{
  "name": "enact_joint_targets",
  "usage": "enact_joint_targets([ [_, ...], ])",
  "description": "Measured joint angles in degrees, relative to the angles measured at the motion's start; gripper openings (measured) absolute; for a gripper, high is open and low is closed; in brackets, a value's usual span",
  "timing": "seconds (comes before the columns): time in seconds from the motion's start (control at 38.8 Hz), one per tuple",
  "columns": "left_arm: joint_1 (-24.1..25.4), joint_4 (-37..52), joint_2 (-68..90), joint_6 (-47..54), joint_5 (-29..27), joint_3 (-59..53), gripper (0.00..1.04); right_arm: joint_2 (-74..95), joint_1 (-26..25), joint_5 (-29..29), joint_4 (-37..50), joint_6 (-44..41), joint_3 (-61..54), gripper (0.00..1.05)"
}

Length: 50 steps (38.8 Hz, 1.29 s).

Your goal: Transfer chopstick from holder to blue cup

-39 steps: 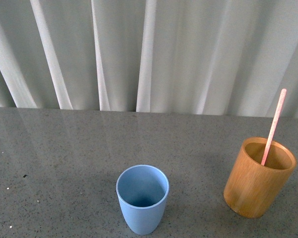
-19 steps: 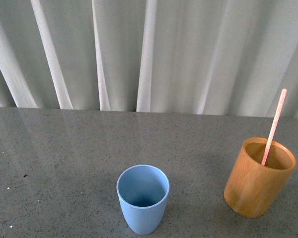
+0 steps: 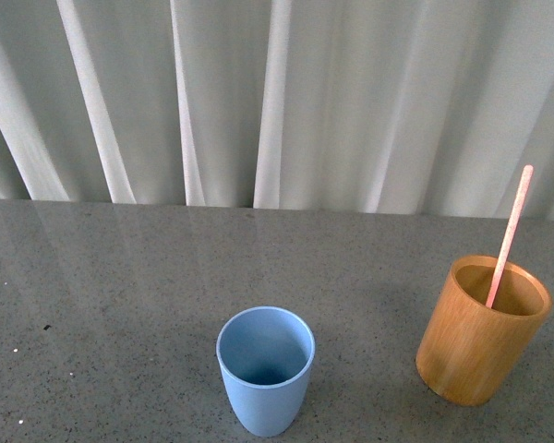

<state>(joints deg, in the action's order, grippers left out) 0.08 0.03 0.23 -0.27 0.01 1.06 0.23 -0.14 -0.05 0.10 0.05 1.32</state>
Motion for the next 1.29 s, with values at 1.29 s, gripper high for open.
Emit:
enact_joint_targets([
  [1.29,0.00,0.00,-0.04,0.02,-0.02,0.00,0.98,95.62,1.11,-7.93,43.58,3.32,30.03,0.95],
])
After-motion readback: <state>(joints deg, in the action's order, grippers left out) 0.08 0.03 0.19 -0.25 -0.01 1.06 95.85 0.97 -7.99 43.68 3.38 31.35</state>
